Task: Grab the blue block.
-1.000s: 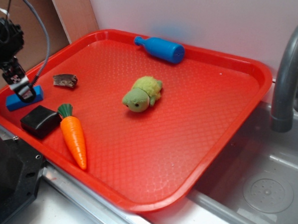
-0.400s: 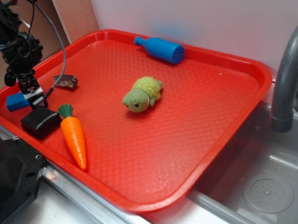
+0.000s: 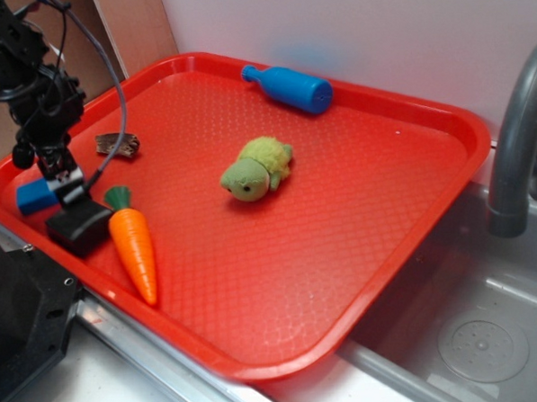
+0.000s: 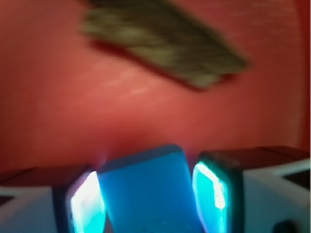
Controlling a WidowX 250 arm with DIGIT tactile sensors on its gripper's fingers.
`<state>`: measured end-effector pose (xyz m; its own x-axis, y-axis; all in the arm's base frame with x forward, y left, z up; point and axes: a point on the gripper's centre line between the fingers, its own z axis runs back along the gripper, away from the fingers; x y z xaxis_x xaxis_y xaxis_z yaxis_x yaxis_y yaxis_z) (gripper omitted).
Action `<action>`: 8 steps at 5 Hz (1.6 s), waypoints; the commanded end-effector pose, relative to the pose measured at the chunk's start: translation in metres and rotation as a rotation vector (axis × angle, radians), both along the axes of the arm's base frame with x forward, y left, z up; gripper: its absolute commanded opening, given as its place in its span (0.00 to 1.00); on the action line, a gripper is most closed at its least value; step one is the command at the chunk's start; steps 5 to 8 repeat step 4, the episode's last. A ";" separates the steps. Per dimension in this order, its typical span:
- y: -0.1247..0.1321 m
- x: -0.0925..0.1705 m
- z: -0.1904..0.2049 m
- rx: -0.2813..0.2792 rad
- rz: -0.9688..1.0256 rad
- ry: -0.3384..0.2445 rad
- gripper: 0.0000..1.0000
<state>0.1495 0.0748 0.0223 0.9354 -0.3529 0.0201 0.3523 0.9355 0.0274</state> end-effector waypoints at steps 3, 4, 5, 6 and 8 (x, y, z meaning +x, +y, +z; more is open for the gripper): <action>-0.073 0.067 0.204 0.006 0.394 -0.005 0.00; -0.077 0.053 0.226 0.005 0.397 -0.102 0.00; -0.077 0.053 0.226 0.005 0.397 -0.102 0.00; -0.077 0.053 0.226 0.005 0.397 -0.102 0.00; -0.077 0.053 0.226 0.005 0.397 -0.102 0.00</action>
